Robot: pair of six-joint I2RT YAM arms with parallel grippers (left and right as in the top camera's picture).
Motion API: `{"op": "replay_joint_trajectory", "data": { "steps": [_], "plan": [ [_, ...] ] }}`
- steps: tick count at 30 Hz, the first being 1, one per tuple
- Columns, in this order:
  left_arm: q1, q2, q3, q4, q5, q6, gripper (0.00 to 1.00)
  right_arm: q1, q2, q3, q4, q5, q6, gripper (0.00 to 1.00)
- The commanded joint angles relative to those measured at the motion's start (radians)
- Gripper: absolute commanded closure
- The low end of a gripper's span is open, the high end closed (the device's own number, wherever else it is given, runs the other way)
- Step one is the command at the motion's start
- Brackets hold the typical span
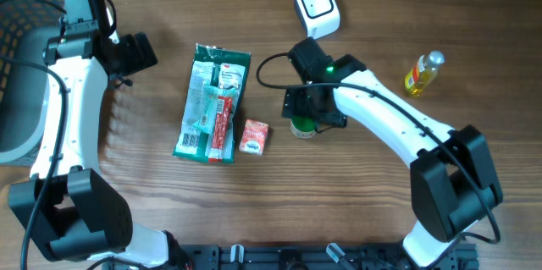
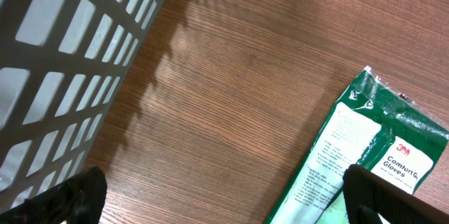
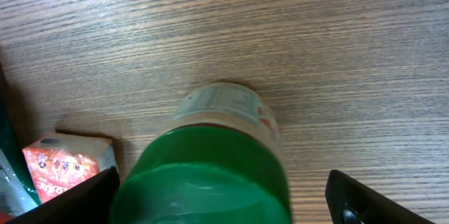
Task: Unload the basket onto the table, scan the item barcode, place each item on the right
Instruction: 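Lift the jar and tilt it with the right gripper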
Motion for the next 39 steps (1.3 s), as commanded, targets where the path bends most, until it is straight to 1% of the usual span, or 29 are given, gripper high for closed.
{"op": "replay_joint_trajectory", "data": {
  "steps": [1,4,5,10,12,16,20,28,29,31,35,37,38,39],
  "plan": [
    [0.003,-0.002,0.007,0.003,0.008,-0.002,0.0,-0.021,0.015,0.019,-0.011,-0.005,-0.032,0.07],
    [0.003,-0.002,0.007,0.003,0.008,-0.002,0.0,-0.018,0.015,0.0,-0.016,0.031,-0.026,0.12],
    [0.003,-0.002,0.007,0.003,0.008,-0.002,0.0,-0.014,0.015,-0.002,-0.018,0.031,-0.025,0.19],
    [0.003,-0.002,0.007,0.003,0.008,-0.002,0.0,-0.01,0.016,-0.003,0.004,0.042,-0.024,0.22],
    [0.004,-0.002,0.007,0.003,0.008,-0.002,0.0,-0.01,0.016,-0.005,0.01,0.072,-0.024,0.22],
    [0.003,-0.002,0.007,0.003,0.008,-0.002,0.0,-0.008,0.018,-0.023,0.024,0.069,-0.016,0.22],
    [0.004,-0.002,0.007,0.003,0.008,-0.002,0.0,-0.005,0.04,-0.044,0.053,0.069,0.029,0.21],
    [0.003,-0.002,0.007,0.003,0.008,-0.002,0.0,-0.001,0.089,-0.071,0.087,0.046,0.035,0.23],
    [0.003,-0.002,0.007,0.003,0.008,-0.002,0.0,-0.001,0.089,-0.071,0.087,0.047,0.035,0.24],
    [0.003,-0.002,0.007,0.003,0.008,-0.002,0.0,-0.003,0.089,-0.068,0.086,0.047,0.034,0.34],
    [0.003,-0.002,0.007,0.003,0.008,-0.002,0.0,-0.024,0.089,-0.019,0.019,0.05,0.024,0.36],
    [0.004,-0.002,0.007,0.003,0.008,-0.002,0.0,-0.044,0.088,0.014,-0.032,0.041,0.018,0.42],
    [0.004,-0.002,0.007,0.003,0.008,-0.002,0.0,-0.054,0.088,0.031,-0.053,0.011,-0.008,0.44],
    [0.003,-0.002,0.007,0.003,0.008,-0.002,0.0,-0.077,0.088,0.063,-0.084,-0.064,-0.048,0.46]
  ]
}}
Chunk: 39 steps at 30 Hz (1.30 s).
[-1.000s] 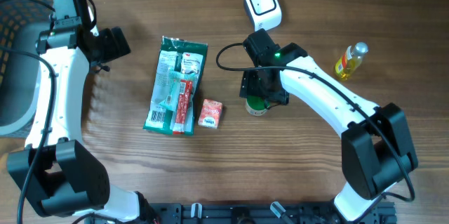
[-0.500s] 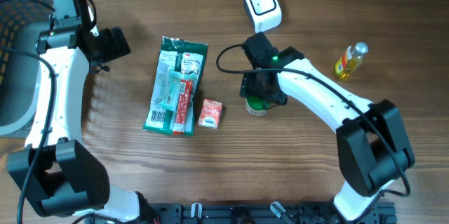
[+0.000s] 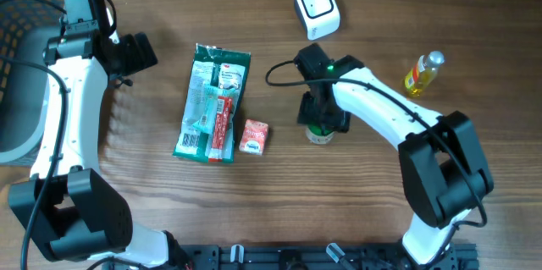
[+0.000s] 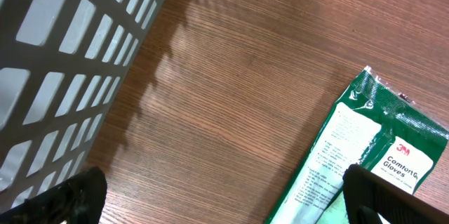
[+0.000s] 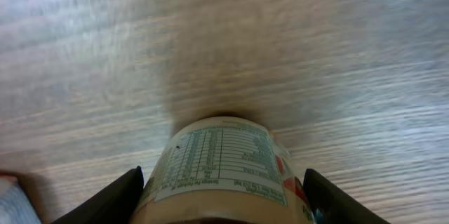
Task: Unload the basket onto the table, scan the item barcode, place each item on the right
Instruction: 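Lift the jar and tilt it with the right gripper, then carry the jar up to the scanner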
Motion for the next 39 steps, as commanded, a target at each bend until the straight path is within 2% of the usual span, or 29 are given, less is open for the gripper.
{"op": "replay_joint_trajectory", "data": {
  "steps": [1,3,5,9,16,24,28,30,32,33,34,36,39],
  "plan": [
    [0.003,-0.002,0.007,0.002,0.008,-0.002,0.0,-0.058,0.016,0.112,-0.07,-0.176,-0.105,0.46],
    [0.003,-0.002,0.007,0.002,0.008,-0.002,0.0,-0.103,0.016,0.163,-0.119,-0.341,-0.161,0.46],
    [0.003,-0.002,0.007,0.002,0.008,-0.002,0.0,-0.16,0.015,0.196,-0.17,-0.611,-0.212,0.46],
    [0.003,-0.002,0.007,0.002,0.008,-0.002,0.0,-0.216,0.016,0.194,-0.217,-0.911,-0.204,0.45],
    [0.003,-0.002,0.007,0.002,0.008,-0.002,0.0,-0.219,0.016,0.194,-0.289,-1.077,-0.201,0.45],
    [0.003,-0.002,0.007,0.002,0.008,-0.002,0.0,-0.218,0.016,0.194,-0.255,-1.053,-0.177,0.46],
    [0.003,-0.002,0.007,0.002,0.008,-0.002,0.0,-0.218,0.016,0.194,-0.155,-0.793,-0.011,0.46],
    [0.003,-0.002,0.007,0.002,0.008,-0.002,0.0,-0.218,0.016,0.194,-0.114,-0.649,0.012,0.53],
    [0.003,-0.002,0.007,0.002,0.008,-0.002,0.0,-0.216,0.016,0.193,-0.052,-0.431,-0.002,0.74],
    [0.003,-0.002,0.007,0.002,0.008,-0.002,0.0,-0.216,0.016,0.193,-0.029,-0.325,-0.035,0.8],
    [0.003,-0.002,0.007,0.002,0.008,-0.002,0.0,-0.219,0.015,0.195,-0.002,-0.275,-0.087,0.8],
    [0.003,-0.002,0.007,0.002,0.008,-0.002,0.0,-0.231,0.013,0.235,0.024,-0.309,-0.167,0.81],
    [0.003,-0.002,0.007,0.002,0.008,-0.002,0.0,-0.242,0.013,0.397,-0.012,-0.307,-0.27,0.85]
  ]
}}
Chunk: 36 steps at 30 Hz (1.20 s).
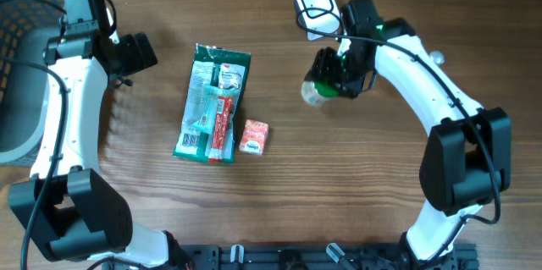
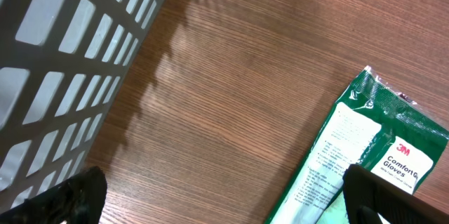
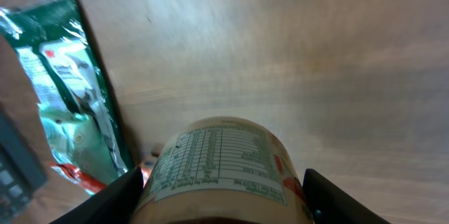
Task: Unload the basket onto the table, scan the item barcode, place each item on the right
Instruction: 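Carry the jar up to the scanner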
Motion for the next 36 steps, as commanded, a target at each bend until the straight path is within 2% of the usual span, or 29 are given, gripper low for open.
{"op": "replay_joint_trajectory", "data": {
  "steps": [1,4,9,13,19,26,36],
  "plan": [
    [0.003,-0.002,0.007,0.002,0.008,-0.002,0.0,-0.012,-0.003,0.211,-0.017,0.058,-0.185,0.86],
    [0.003,-0.002,0.007,0.002,0.008,-0.002,0.0,0.004,-0.003,0.361,0.013,0.17,-0.352,0.89],
    [0.003,-0.002,0.007,0.002,0.008,-0.002,0.0,0.043,0.028,0.357,0.275,0.288,-0.593,0.89],
    [0.003,-0.002,0.007,0.002,0.008,-0.002,0.0,0.043,0.099,0.357,0.428,0.306,-0.718,0.96],
    [0.004,-0.002,0.007,0.002,0.008,-0.002,0.0,0.035,0.251,0.357,0.632,0.307,-0.723,0.96],
    [0.003,-0.002,0.007,0.002,0.008,-0.002,0.0,0.002,0.311,0.357,0.824,0.318,-0.73,0.96],
    [0.003,-0.002,0.007,0.002,0.008,-0.002,0.0,-0.01,0.38,0.356,0.876,0.314,-0.73,0.96]
  ]
}}
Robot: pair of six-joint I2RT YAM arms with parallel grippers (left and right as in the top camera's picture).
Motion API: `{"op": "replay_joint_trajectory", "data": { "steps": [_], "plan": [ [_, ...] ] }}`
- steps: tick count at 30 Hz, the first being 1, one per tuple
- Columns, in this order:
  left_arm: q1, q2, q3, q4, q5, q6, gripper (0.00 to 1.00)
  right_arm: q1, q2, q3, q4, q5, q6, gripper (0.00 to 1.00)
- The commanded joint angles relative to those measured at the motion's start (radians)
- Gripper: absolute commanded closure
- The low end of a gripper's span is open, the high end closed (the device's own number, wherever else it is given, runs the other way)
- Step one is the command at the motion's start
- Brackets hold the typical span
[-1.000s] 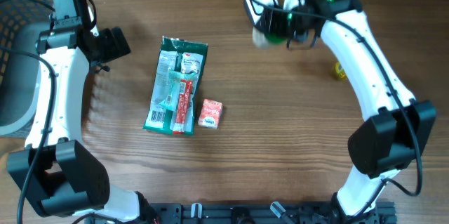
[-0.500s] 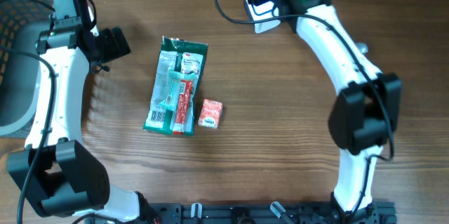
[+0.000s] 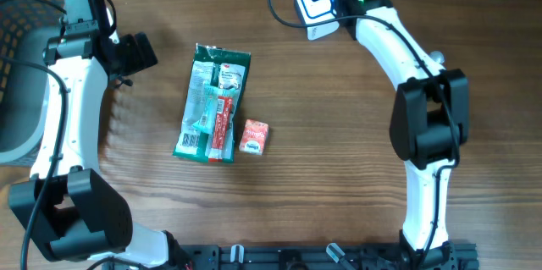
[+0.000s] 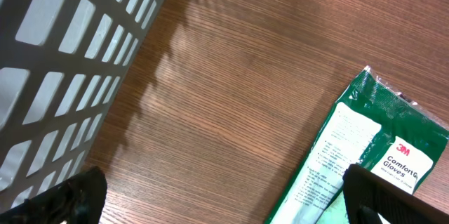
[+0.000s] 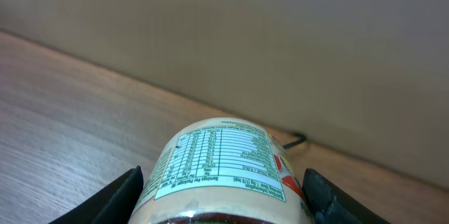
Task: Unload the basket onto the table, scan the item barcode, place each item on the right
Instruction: 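Carry the jar up to the scanner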
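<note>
A jar (image 5: 221, 168) with a pale nutrition label and green lid is gripped between the black fingers (image 5: 119, 196) of my right gripper (image 5: 224, 206), which is shut on it. The right wrist view shows it lying sideways, pointing at the table's far edge and the wall. From overhead, the right gripper sits at the far edge, over the white scanner (image 3: 310, 16), and hides the jar. My left gripper (image 3: 140, 52) is open at the left, above bare wood, with nothing between its fingers (image 4: 382, 196).
A green glove package (image 3: 212, 101) with a red stick on it and a small red box (image 3: 254, 136) lie mid-table. A grey slotted basket (image 4: 63, 55) stands at the left edge. A bottle's cap (image 3: 436, 54) peeks from behind the right arm. A cable (image 5: 295, 140) runs along the far edge.
My right gripper, still holding the jar, has moved from just below and right of the scanner to over it at the far edge. The jar now faces the wall. The left arm is unchanged.
My right gripper stood open around the upright green-lidded jar beside the red box. It then held the jar a little to the right, then held it tipped sideways near the scanner, and now holds it over the scanner. The left arm stayed still throughout.
</note>
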Motion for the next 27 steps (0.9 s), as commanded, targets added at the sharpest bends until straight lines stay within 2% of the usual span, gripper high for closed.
{"op": "replay_joint_trajectory", "data": {
  "steps": [1,6,10,13,16,19,22,25,27],
  "plan": [
    [0.003,-0.002,0.007,0.003,0.008,-0.002,0.0,-0.004,0.026,0.016,0.046,0.009,-0.013,0.96],
    [0.003,-0.002,0.007,0.003,0.008,-0.002,0.0,-0.005,-0.002,0.016,0.102,0.009,-0.013,0.96],
    [0.003,-0.002,0.007,0.003,0.008,-0.002,0.0,-0.007,-0.119,0.016,0.076,0.009,-0.014,0.96],
    [0.003,-0.002,0.007,0.003,0.008,-0.002,0.0,-0.007,-0.27,0.016,-0.11,0.009,-0.013,0.96],
    [0.003,-0.002,0.007,0.003,0.008,-0.002,0.0,-0.007,-0.391,0.016,-0.389,0.009,-0.013,0.96],
    [0.003,-0.002,0.007,0.003,0.008,-0.002,0.0,-0.007,-0.46,0.016,-0.694,0.009,-0.012,0.96],
    [0.004,-0.002,0.007,0.003,0.008,-0.002,0.0,-0.007,-0.454,0.015,-0.982,0.009,-0.009,0.96],
    [0.003,-0.002,0.007,0.003,0.008,-0.002,0.0,-0.007,-0.428,0.004,-1.133,0.01,0.051,0.96],
    [0.003,-0.002,0.007,0.003,0.008,-0.002,0.0,-0.007,-0.426,-0.029,-1.154,0.01,0.108,0.96]
  ]
}}
